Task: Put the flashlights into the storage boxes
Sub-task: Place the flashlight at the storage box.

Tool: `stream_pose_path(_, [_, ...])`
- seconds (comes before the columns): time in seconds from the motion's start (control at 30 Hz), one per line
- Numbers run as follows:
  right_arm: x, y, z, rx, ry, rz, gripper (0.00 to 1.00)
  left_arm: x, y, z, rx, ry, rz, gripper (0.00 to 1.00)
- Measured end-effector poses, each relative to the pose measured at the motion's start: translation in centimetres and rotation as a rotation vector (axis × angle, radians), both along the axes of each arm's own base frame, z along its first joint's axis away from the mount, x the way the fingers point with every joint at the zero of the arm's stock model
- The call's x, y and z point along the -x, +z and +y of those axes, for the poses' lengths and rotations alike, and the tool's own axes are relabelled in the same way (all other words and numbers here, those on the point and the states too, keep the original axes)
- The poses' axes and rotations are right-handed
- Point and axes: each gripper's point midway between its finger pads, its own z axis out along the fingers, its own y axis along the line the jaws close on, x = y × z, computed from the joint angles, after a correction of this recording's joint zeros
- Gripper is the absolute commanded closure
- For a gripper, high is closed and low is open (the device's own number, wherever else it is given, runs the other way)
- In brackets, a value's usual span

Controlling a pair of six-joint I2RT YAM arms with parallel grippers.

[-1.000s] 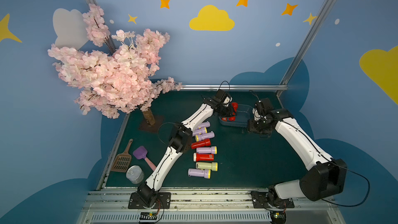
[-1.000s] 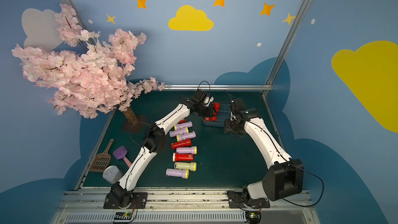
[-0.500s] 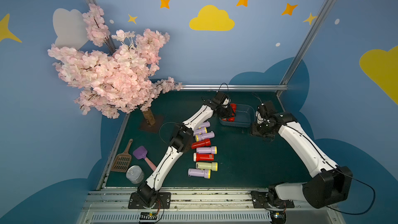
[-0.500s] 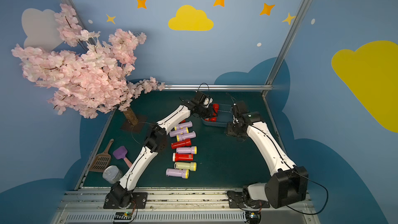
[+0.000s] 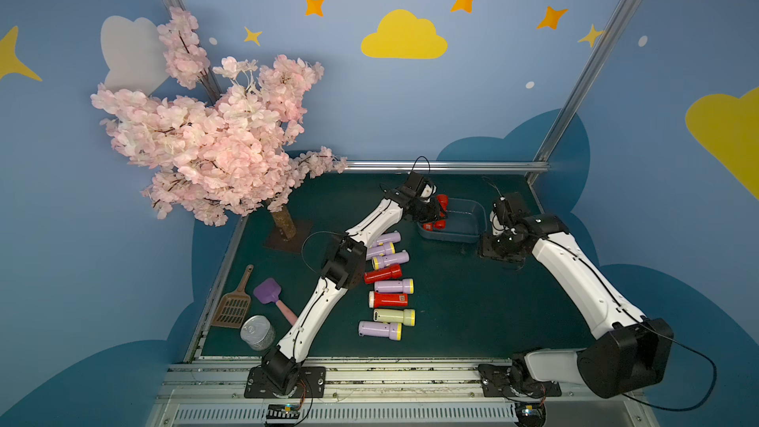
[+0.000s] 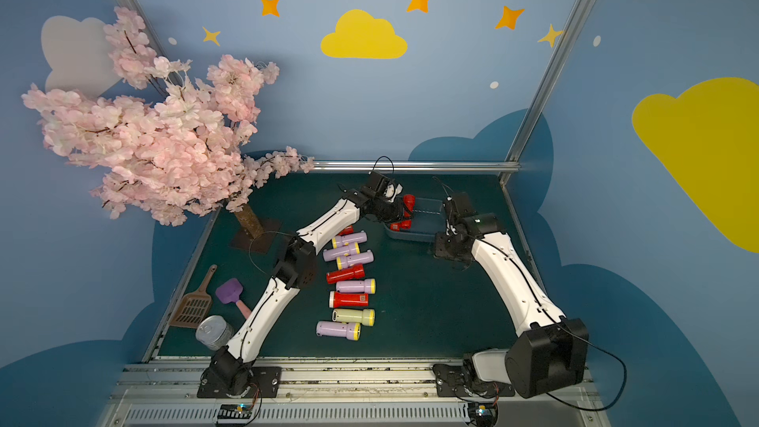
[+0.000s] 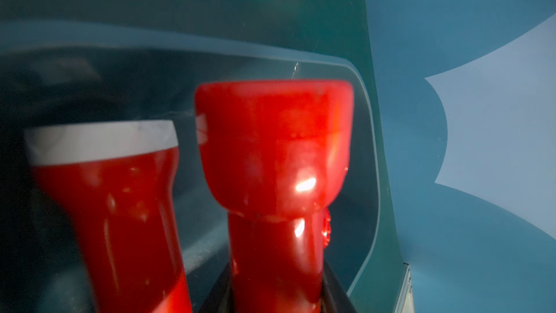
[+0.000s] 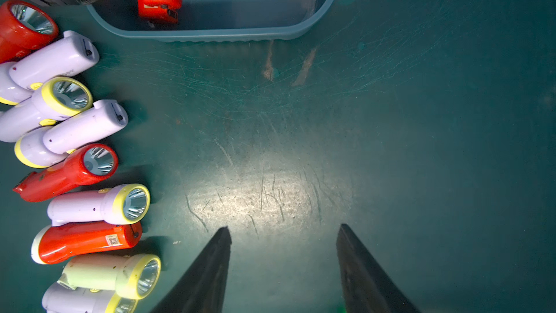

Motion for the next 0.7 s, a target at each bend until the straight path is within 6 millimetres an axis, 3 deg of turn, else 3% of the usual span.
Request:
stream_pose_path(0.3, [0.12, -0.07, -0.18, 0.002, -0.005, 0.007, 0.42, 0.22, -0.45, -0.11, 0.001, -0.007, 0.008, 0.54])
stream_pose_path(0.7, [0.10, -0.07, -0.26, 0.003, -0.006, 0.007, 0.42, 0.23, -0.45, -0.13, 0.000, -0.011, 0.003, 0.55])
